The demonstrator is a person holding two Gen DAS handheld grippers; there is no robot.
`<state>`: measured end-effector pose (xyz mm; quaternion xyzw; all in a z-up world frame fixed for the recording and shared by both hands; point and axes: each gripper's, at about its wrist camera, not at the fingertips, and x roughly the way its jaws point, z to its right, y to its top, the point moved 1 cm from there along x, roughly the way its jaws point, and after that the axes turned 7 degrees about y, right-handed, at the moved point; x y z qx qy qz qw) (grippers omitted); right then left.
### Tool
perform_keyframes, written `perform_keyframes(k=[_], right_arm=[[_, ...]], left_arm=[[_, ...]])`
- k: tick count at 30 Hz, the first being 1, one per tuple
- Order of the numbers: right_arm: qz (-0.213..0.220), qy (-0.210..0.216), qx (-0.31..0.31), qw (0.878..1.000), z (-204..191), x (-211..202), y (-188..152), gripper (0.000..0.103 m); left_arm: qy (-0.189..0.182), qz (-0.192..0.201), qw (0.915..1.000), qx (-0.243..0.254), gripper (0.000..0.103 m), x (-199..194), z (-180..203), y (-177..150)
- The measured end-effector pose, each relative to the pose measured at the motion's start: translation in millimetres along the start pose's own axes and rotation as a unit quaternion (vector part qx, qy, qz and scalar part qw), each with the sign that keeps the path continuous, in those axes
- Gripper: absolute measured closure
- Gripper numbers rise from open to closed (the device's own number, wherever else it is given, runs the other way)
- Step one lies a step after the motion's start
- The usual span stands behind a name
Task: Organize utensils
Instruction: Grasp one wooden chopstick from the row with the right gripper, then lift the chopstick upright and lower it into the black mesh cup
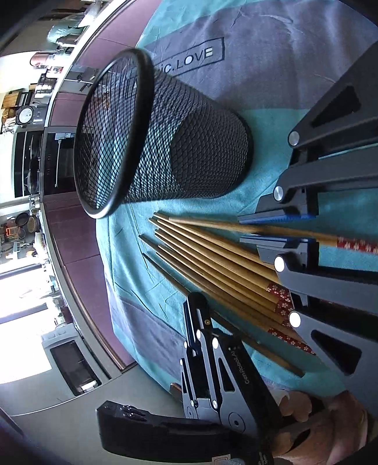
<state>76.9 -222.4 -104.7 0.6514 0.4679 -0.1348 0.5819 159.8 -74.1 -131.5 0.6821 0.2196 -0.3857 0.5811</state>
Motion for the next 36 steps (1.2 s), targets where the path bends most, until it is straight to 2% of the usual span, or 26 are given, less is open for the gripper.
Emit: perform_keyframes(k=[10, 16, 23, 36], right_arm=[[0.051, 0.046, -0.013, 0.998, -4, -35, 2, 0.097], [0.097, 0.073, -0.015, 0.993, -2, -68, 9, 0.097], [0.151, 0.085, -0.013, 0.985, 3, -100, 18, 0.097], [0.234, 0.086, -0.039, 0.968, 16, -154, 55, 0.097]], left_arm=[[-0.029, 0.024, 0.9993, -0.008, 0.095, -39, -6, -5], [-0.069, 0.055, 0.996, -0.008, 0.095, -81, -7, 4], [-0.116, 0.107, 0.9874, -0.008, 0.095, -137, -8, 21], [-0.153, 0.188, 0.97, -0.005, 0.095, -209, 10, 69]])
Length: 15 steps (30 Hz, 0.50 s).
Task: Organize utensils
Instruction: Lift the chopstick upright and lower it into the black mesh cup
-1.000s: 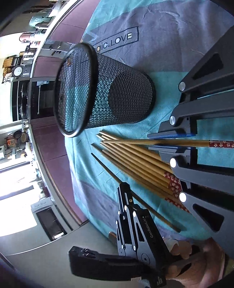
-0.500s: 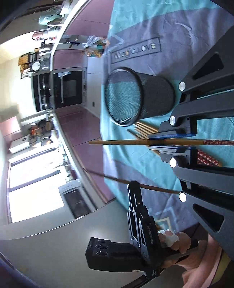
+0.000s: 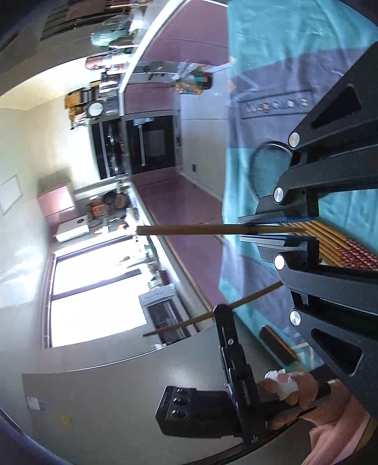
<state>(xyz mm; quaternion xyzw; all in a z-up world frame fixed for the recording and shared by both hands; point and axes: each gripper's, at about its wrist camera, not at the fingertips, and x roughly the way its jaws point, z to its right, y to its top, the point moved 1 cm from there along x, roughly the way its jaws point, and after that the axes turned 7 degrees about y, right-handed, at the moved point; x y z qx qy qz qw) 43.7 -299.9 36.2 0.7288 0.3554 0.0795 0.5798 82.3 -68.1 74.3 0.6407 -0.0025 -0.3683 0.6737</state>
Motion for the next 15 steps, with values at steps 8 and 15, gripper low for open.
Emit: perform_keyframes(k=[8, 15], right_arm=[[0.045, -0.025, -0.027, 0.998, 7, -19, 37, 0.097], [0.06, -0.059, -0.036, 0.996, 15, -16, 43, 0.097]], left_arm=[[0.0, 0.032, 0.9994, 0.013, 0.095, 5, 30, 42], [0.006, 0.045, 0.9987, 0.025, 0.095, 26, 52, 55]])
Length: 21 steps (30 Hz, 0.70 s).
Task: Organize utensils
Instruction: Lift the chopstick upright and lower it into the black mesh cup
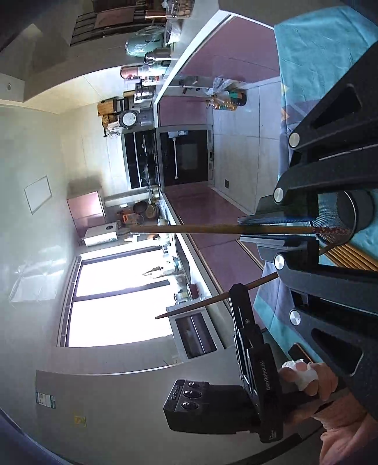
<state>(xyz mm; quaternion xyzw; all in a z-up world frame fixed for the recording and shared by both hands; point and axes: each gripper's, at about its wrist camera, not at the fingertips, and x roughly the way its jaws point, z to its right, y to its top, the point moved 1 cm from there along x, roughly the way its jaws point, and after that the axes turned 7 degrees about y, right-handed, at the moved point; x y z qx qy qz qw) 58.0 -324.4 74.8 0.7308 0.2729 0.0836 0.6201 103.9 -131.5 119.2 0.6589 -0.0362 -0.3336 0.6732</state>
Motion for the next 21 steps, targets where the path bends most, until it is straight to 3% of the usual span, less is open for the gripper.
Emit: perform_keyframes(k=[5, 14, 21], right_arm=[[-0.028, -0.002, 0.017, 0.999, 11, 19, -15, 0.097], [-0.131, 0.01, 0.034, 0.991, 17, 59, -44, 0.097], [-0.158, 0.003, 0.055, 0.986, 25, 83, -56, 0.096]], left_arm=[[0.012, -0.028, 0.9995, 0.005, 0.095, 32, 5, -13], [0.007, -0.1, 0.995, 0.004, 0.095, 81, -6, -57], [0.015, -0.122, 0.9923, 0.013, 0.095, 111, -19, -72]])
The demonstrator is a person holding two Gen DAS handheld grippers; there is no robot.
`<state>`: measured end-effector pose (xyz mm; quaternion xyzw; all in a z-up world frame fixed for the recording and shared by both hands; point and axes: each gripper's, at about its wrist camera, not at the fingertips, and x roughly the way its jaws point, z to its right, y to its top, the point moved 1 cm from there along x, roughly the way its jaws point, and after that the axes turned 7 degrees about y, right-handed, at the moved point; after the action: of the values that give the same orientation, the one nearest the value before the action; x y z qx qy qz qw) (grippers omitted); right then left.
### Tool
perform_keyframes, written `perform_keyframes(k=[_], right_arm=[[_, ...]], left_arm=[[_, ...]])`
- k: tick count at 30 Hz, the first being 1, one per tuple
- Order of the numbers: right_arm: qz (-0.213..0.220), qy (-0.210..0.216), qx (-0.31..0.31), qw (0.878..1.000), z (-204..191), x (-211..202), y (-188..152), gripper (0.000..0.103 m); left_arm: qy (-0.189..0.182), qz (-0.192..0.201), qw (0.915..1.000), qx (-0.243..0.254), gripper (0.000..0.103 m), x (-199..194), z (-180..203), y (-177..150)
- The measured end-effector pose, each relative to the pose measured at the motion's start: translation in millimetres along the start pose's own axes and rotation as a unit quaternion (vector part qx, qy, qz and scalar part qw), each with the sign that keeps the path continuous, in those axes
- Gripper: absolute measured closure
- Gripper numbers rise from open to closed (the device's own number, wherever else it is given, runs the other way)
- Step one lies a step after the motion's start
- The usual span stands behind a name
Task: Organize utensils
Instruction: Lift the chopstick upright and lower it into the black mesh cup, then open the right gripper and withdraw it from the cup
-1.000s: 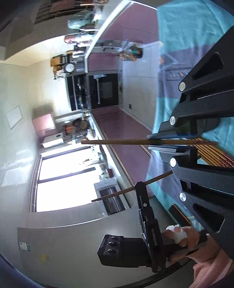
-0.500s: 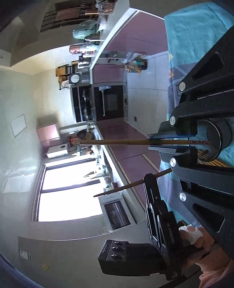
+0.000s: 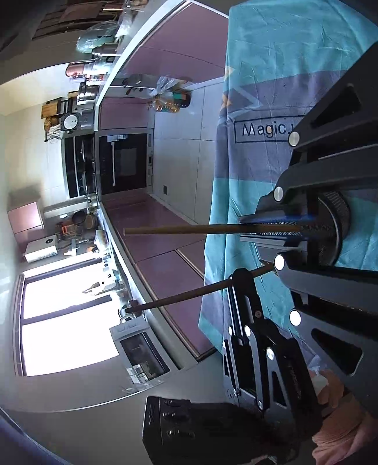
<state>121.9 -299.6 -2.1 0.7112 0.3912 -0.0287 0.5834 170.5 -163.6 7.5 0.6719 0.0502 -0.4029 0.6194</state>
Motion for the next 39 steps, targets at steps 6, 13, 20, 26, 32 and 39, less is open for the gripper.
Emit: perform_keyframes(k=[6, 13, 20, 26, 32, 39], right_arm=[[0.002, -0.009, 0.01, 1.0, 8, 13, -1, 0.094], [0.019, -0.012, 0.011, 1.0, 6, 2, -5, 0.081], [0.044, 0.009, -0.03, 0.999, -24, -27, -18, 0.061], [0.006, 0.046, -0.067, 0.997, -57, -25, -54, 0.059], [-0.07, 0.05, -0.032, 0.996, -62, 17, -96, 0.059], [-0.111, 0.023, -0.009, 0.993, -59, 44, -117, 0.06]], left_arm=[[0.004, 0.008, 0.9999, -0.007, 0.079, 0, -4, -7], [0.018, 0.023, 0.9992, -0.027, 0.073, -13, -19, -17], [0.059, 0.043, 0.997, -0.026, 0.06, -40, -42, -43], [0.089, 0.02, 0.9957, -0.018, 0.057, -51, -62, -82], [0.085, -0.03, 0.9955, -0.03, 0.059, -41, -84, -125], [0.087, -0.075, 0.9931, -0.025, 0.059, -21, -75, -152]])
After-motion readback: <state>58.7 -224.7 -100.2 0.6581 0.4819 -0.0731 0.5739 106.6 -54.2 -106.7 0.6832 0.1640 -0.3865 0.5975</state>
